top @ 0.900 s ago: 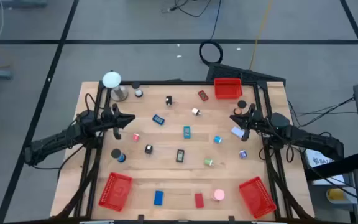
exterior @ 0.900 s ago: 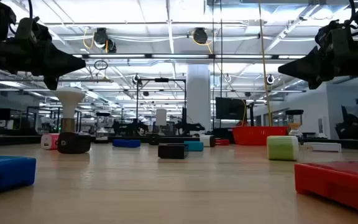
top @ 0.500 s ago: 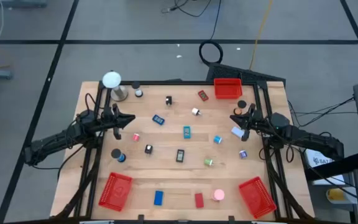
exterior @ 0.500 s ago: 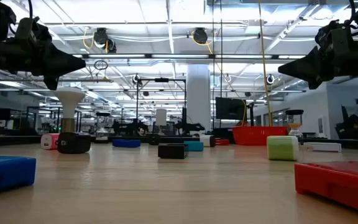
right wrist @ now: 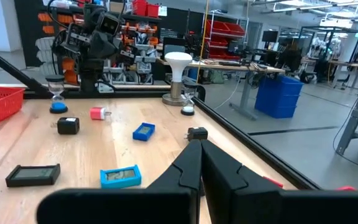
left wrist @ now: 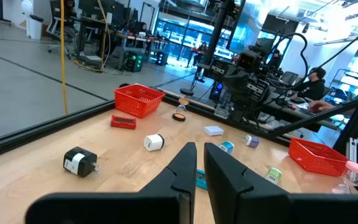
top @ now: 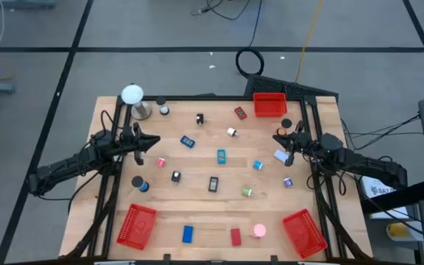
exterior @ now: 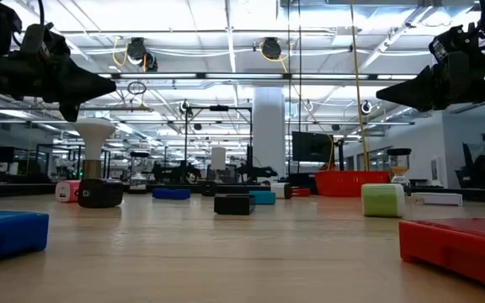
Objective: Pick & Place Office items
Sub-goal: Put the orange hourglass into the top red basket
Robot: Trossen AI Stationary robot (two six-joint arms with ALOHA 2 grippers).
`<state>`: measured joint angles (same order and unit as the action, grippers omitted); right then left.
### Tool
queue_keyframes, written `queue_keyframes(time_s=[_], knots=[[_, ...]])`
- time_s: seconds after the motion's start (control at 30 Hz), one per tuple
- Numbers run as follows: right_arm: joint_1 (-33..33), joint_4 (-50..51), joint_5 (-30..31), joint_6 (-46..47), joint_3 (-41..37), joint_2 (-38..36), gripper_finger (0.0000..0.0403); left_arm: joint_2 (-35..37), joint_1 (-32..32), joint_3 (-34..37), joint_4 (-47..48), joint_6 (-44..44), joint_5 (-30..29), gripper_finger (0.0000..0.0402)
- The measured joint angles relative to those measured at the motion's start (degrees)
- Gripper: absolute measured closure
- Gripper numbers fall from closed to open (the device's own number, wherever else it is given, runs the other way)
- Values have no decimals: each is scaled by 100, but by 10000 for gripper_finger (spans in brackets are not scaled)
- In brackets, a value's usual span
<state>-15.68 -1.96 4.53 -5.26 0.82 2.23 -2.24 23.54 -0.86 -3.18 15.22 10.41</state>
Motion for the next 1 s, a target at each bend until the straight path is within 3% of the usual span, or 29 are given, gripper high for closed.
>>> queue_keyframes(time_s=[0.27, 0.43, 0.6, 0.77, 1.0], knots=[[0, -28, -13, 437, 1, -1, 401, 0, 1, -2, 0, 2, 0, 371], [0, -739, 5, 781, 29, 1, 401, 0, 1, -2, 0, 2, 0, 371], [7, -780, -12, 812, 360, 145, 401, 0, -1, 0, 0, 0, 0, 371], [7, -1106, 29, 457, 689, 697, 401, 0, -1, 0, 0, 0, 0, 371], [7, -1823, 18, 618, 955, 2061, 401, 0, -1, -2, 0, 0, 0, 371]])
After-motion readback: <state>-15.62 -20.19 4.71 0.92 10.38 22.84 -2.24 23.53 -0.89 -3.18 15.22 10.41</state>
